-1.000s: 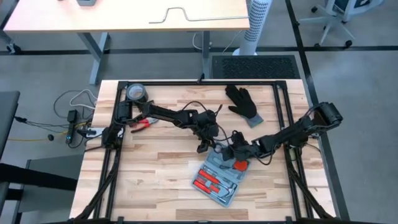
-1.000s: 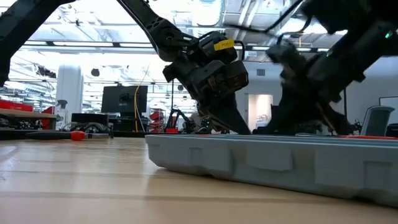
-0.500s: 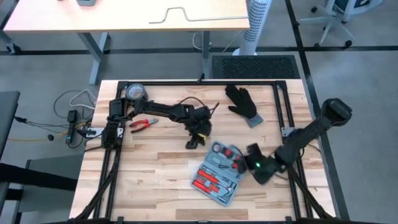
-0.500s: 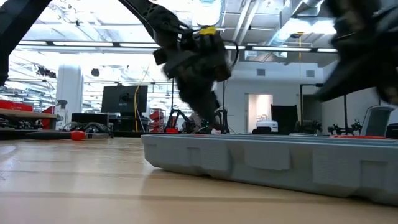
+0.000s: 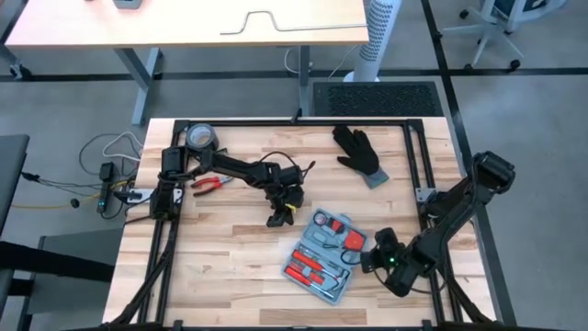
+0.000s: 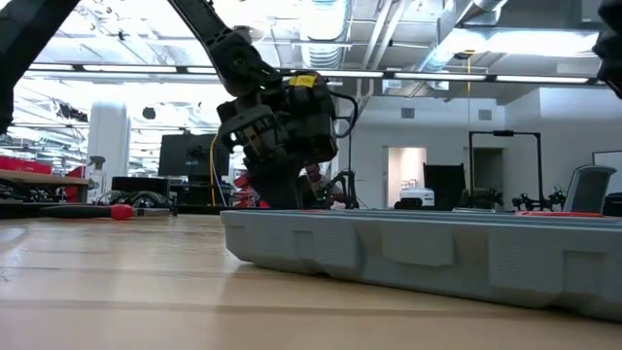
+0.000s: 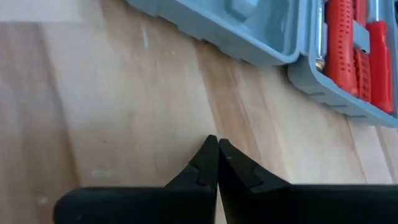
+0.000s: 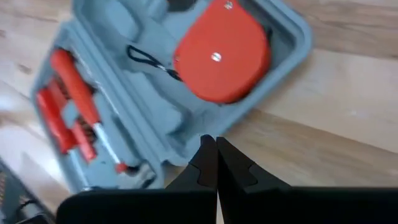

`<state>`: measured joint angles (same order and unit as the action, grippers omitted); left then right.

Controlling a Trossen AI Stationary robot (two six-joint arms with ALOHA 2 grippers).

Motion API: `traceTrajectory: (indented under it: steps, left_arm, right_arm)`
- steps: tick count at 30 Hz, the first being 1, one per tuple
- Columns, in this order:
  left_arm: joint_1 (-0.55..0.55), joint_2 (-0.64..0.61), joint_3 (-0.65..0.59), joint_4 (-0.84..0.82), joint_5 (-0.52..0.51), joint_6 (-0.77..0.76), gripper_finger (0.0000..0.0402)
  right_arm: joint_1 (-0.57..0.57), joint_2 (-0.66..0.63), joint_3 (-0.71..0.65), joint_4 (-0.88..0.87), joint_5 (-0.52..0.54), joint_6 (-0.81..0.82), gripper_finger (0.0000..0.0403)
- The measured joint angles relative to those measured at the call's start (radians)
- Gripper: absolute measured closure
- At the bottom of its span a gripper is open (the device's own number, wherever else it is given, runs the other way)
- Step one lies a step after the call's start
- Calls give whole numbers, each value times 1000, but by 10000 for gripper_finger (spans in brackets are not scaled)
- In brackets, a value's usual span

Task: Prefit tool cases
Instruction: Put the black electrical tape into the gray tool case

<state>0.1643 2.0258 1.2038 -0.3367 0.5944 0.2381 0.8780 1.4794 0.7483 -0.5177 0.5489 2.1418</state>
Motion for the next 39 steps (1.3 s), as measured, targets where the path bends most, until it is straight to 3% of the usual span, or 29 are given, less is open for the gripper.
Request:
traceTrajectory:
  steps: [8, 20, 29, 34, 39]
  left_arm:
    - [-2, -2, -15, 15, 8, -12, 401]
    - [16, 0, -15, 4, 15, -53, 401]
    - [102, 1, -17, -73, 57, 12, 401]
    - [162, 2, -17, -123, 77, 68, 401]
    - [219, 0, -15, -203, 78, 117, 401]
  right_arm:
    - [-17, 85, 0, -53, -118, -11, 402]
    - [-127, 174, 2, 103, -119, -76, 402]
    - [-297, 178, 0, 205, -123, -319, 402]
    - [-424, 176, 0, 238, -201, -518, 402]
    - [-509, 176, 1, 245, -213, -645, 402]
